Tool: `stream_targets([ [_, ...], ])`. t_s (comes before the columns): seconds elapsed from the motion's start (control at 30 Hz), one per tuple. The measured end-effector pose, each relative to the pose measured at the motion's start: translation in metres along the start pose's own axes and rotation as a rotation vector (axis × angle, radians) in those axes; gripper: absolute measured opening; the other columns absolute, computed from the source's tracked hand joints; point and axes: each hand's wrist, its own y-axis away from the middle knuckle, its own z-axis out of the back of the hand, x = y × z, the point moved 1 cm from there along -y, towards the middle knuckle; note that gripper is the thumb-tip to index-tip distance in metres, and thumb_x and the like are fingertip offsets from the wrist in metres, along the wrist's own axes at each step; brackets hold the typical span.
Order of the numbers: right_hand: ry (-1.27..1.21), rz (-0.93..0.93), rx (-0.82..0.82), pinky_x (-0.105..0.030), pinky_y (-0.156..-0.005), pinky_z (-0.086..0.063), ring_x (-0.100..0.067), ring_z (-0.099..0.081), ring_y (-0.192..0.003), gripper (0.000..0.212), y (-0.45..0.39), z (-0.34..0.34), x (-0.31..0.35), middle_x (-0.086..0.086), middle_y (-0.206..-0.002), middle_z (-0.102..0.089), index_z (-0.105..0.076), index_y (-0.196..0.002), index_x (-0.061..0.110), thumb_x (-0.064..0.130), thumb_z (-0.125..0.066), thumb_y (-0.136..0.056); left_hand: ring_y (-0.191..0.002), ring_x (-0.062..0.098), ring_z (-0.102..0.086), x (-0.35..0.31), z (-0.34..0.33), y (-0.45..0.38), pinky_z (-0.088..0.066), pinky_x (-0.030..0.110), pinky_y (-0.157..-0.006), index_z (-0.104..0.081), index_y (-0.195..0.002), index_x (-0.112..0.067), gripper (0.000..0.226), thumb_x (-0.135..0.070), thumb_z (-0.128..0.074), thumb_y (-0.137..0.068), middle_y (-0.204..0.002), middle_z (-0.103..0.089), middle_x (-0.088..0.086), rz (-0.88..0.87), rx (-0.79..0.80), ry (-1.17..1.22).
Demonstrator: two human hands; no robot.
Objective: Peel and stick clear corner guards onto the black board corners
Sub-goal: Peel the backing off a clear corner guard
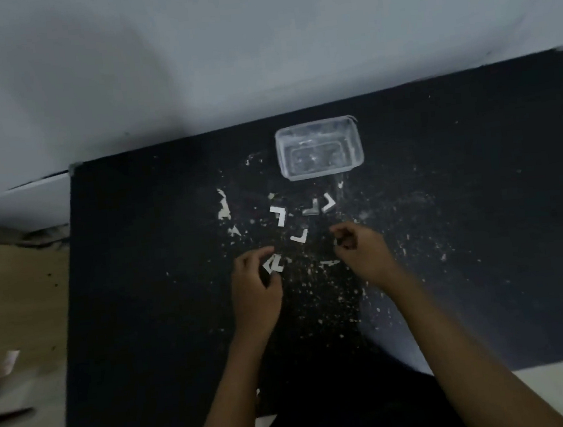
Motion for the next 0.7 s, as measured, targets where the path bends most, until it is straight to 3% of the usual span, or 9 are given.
stream_targets([
  [0.17,0.071,-0.003,-0.038,-0.03,-0.091,-0.05,-0.021,-0.059,-0.101,0.048,-0.012,-0.03,0.021,-0.01,-0.117,-0.063,-0.059,-0.125,0.007,-0.001,-0.072,-0.079,-0.148,0.022,-0.029,0.031,0.013,-0.016,-0.034,0.041,-0.118,-0.035,-0.154,-0.025,0.073,-0.029,-0.073,-0.091,-0.162,-0.025,0.0,0.034,0.192,-0.251],
  [0.27,0.179,-0.001,-0.103,-0.022,-0.081,-0.043,-0.016,-0.056,-0.097,0.048,-0.014,-0.039,0.022,-0.012,-0.118,-0.064,-0.059,-0.123,0.004,-0.001,-0.073,-0.077,-0.151,0.022,-0.019,0.035,0.006,-0.017,-0.038,0.047,-0.115,-0.027,-0.158,-0.024,0.088,-0.042,-0.076,-0.087,-0.167,-0.016,-0.004,0.016,0.194,-0.426],
  [0.4,0.283,0.041,-0.126,-0.029,-0.078,-0.046,-0.021,-0.058,-0.094,0.039,-0.023,-0.043,0.029,-0.011,-0.11,-0.063,-0.059,-0.116,0.006,0.002,-0.071,-0.079,-0.152,0.022,-0.018,0.037,-0.006,-0.012,-0.037,0.047,-0.117,-0.024,-0.159,-0.025,0.09,-0.04,-0.076,-0.087,-0.168,-0.016,-0.004,0.019,0.105,-0.479],
  [0.5,0.355,0.147,-0.215,-0.043,-0.095,-0.049,-0.031,-0.058,-0.104,0.034,-0.04,-0.042,0.039,-0.012,-0.111,-0.063,-0.062,-0.112,0.01,0.01,-0.072,-0.08,-0.152,0.021,-0.017,0.038,-0.011,-0.009,-0.033,0.044,-0.12,-0.021,-0.16,-0.024,0.091,-0.038,-0.075,-0.088,-0.168,-0.015,-0.004,0.022,0.057,-0.475],
  [0.57,0.404,0.182,-0.235,-0.043,-0.101,-0.043,-0.034,-0.053,-0.112,0.036,-0.053,-0.044,0.049,-0.013,-0.117,-0.063,-0.064,-0.117,0.009,0.017,-0.071,-0.083,-0.154,0.021,-0.015,0.039,-0.01,-0.009,-0.031,0.045,-0.121,-0.018,-0.161,-0.024,0.09,-0.036,-0.073,-0.091,-0.169,-0.013,-0.005,0.021,0.075,-0.456],
  [0.7,0.627,0.221,-0.08,-0.043,-0.1,-0.043,-0.035,-0.045,-0.123,0.047,-0.075,-0.063,0.07,-0.01,-0.127,-0.058,-0.061,-0.126,0.012,0.037,-0.069,-0.087,-0.154,0.023,-0.013,0.037,-0.009,-0.011,-0.031,0.045,-0.121,-0.014,-0.161,-0.025,0.09,-0.035,-0.072,-0.092,-0.17,-0.008,-0.006,0.037,0.097,-0.436],
])
